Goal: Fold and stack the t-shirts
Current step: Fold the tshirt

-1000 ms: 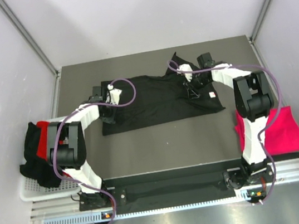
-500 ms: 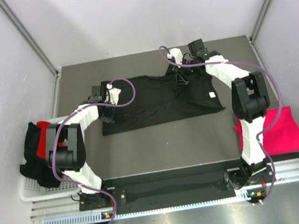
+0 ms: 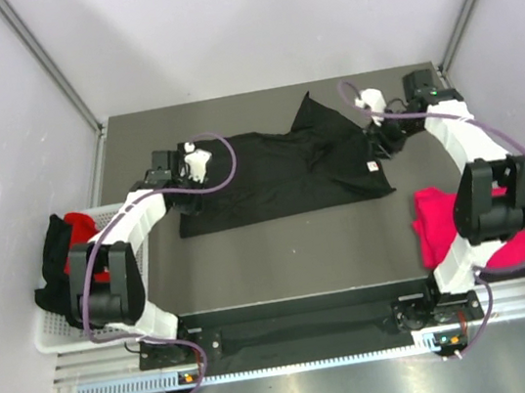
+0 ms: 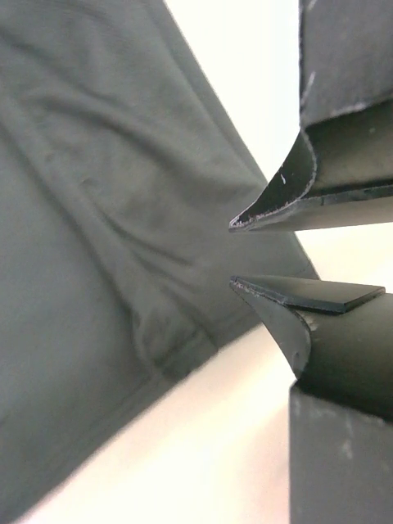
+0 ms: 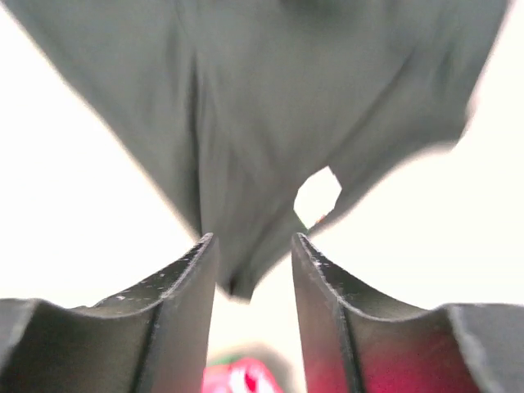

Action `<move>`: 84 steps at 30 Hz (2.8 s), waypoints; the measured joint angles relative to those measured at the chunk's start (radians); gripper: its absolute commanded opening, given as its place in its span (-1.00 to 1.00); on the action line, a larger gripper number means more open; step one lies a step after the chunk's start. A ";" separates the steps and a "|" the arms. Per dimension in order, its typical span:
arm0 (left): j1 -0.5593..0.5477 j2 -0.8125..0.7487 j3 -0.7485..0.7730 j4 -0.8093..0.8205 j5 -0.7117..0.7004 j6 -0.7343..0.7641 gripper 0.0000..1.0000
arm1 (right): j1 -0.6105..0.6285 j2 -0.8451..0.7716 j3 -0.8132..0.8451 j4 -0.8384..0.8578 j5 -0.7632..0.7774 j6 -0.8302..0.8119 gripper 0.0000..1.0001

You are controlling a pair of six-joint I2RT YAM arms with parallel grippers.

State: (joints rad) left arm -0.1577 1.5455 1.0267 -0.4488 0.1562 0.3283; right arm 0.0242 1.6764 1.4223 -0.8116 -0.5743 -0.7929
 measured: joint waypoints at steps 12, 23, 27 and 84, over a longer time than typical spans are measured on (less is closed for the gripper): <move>0.000 0.116 -0.018 -0.046 0.038 0.003 -0.38 | -0.171 0.270 0.057 -0.391 -0.063 -0.217 -0.06; 0.000 0.150 -0.015 -0.044 0.030 0.004 -0.39 | -0.173 0.430 0.151 -0.496 -0.102 -0.288 -0.17; 0.000 0.150 -0.015 -0.044 0.026 0.004 -0.40 | -0.173 0.447 0.154 -0.509 -0.105 -0.291 -0.35; -0.003 0.106 -0.013 -0.052 0.010 0.007 -0.41 | 0.182 0.708 0.752 -0.197 -0.020 0.082 -0.42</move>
State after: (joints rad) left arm -0.1604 1.6512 1.0134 -0.5007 0.1665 0.3351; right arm 0.2058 2.3848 2.1746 -1.0088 -0.5945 -0.7113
